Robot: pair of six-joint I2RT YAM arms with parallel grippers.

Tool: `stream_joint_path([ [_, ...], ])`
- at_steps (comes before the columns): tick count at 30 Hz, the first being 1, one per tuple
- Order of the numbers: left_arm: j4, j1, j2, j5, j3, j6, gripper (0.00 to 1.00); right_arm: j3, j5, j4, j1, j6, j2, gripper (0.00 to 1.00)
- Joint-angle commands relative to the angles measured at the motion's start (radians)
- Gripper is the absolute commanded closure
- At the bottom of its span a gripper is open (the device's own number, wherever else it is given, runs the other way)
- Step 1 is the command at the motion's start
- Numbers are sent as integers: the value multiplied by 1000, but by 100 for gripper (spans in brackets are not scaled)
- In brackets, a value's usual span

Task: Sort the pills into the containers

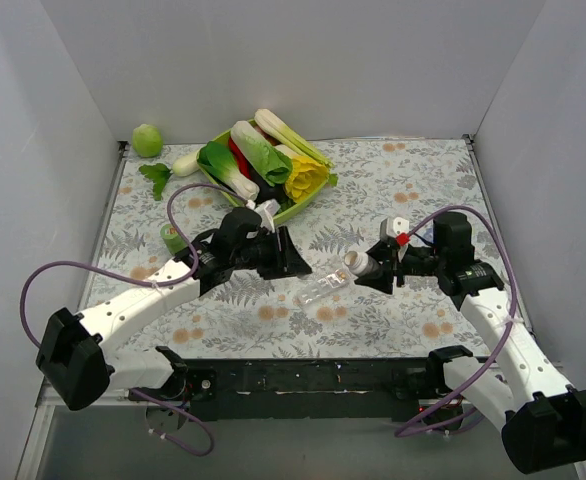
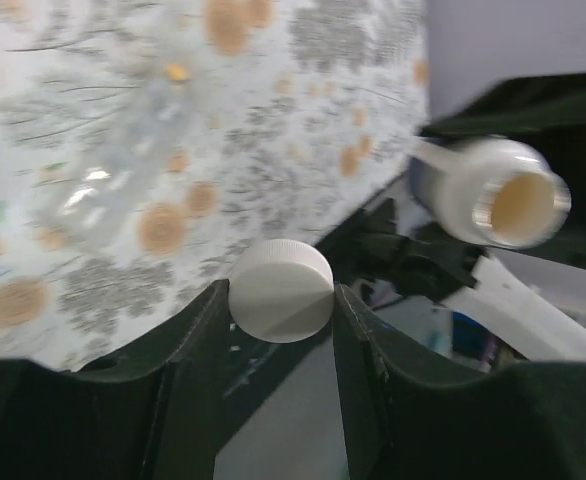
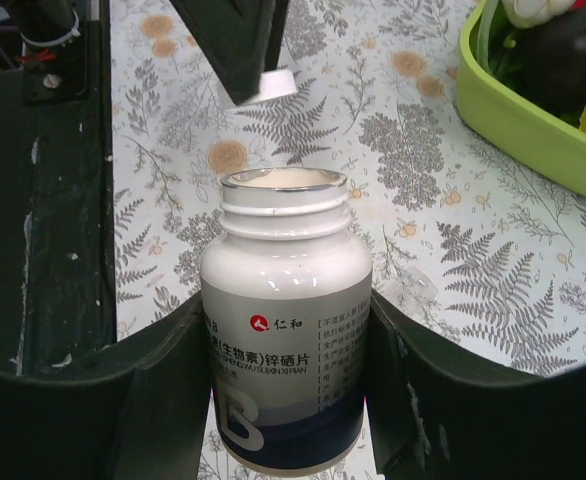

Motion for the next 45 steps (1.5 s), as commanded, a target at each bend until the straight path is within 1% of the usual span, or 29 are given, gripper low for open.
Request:
stream_joint_path([
  [1, 312, -70, 38, 231, 31, -166, 95, -10, 82, -44, 28, -127, -8, 93],
  [5, 444, -78, 81, 239, 30, -273, 95, -17, 191, -70, 83, -152, -34, 93],
  [10, 546, -90, 132, 260, 39, -330, 95, 1, 285, -92, 145, -164, -32, 93],
  [14, 577, -98, 150, 249, 30, -358, 95, 29, 303, -105, 185, -166, -17, 93],
  [18, 609, -107, 160, 257, 13, -381, 95, 52, 316, -118, 199, -160, -6, 94],
  [23, 589, -113, 154, 255, 10, -364, 96, 66, 326, -127, 203, -154, -11, 94],
  [28, 496, -111, 135, 213, 36, -317, 96, 56, 343, -147, 203, -164, -37, 94],
  [34, 428, -111, 118, 186, 67, -283, 96, 41, 348, -158, 203, -171, -72, 94],
  [39, 425, -111, 123, 203, 55, -283, 96, 59, 334, -173, 203, -171, -62, 94],
  [45, 474, -119, 134, 255, 41, -326, 96, 76, 313, -176, 211, -164, -34, 94],
])
